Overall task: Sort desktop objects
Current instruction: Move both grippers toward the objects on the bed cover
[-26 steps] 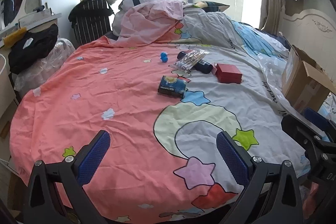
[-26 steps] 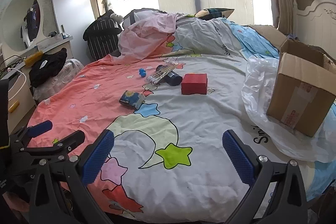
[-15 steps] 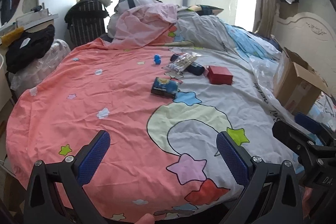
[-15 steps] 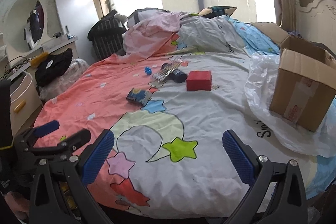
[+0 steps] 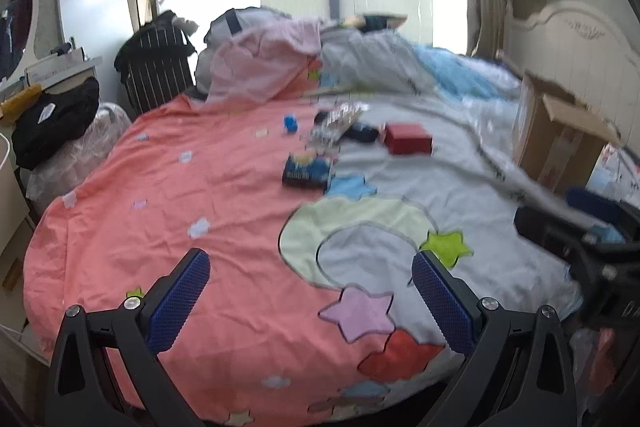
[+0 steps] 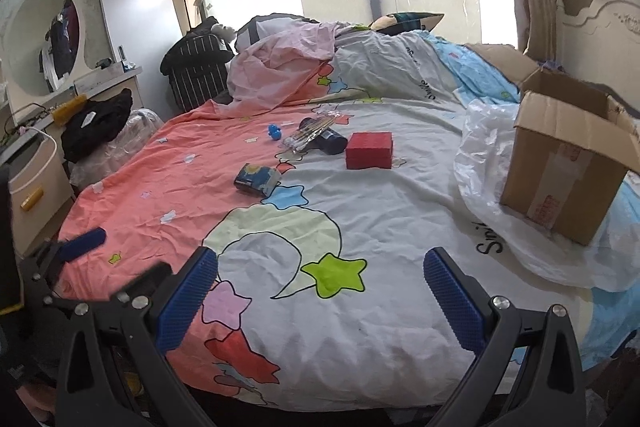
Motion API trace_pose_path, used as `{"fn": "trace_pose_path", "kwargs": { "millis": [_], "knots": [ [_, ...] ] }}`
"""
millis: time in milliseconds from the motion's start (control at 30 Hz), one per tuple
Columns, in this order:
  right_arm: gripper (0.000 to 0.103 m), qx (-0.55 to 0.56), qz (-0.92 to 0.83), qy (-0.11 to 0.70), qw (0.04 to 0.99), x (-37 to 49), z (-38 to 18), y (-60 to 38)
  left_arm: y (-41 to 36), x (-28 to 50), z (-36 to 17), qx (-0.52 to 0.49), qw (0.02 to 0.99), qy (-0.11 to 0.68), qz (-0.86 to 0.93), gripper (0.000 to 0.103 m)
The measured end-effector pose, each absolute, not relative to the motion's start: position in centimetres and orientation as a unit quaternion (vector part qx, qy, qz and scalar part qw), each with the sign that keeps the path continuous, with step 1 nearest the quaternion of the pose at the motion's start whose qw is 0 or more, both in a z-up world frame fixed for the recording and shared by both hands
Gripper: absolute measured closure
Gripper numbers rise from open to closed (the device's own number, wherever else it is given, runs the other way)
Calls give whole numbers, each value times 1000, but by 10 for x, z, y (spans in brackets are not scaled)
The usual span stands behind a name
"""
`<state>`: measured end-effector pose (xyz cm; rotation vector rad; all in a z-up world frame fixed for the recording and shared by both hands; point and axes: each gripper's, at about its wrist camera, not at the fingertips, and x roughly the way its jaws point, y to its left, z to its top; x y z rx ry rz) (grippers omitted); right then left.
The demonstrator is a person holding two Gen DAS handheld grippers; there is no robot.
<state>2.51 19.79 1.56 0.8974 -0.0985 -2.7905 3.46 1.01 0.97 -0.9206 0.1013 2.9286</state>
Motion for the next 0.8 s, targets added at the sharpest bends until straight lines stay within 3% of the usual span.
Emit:
{"fn": "trace_pose_path", "kwargs": {
  "millis": [267,800],
  "knots": [
    [0,299,-948,-19,102,28,18,194,2,19,4,-318,90,-18,944,0],
    [0,330,-937,-22,110,11,8,193,12,1,-9,-342,72,8,937,0]
  ]
}}
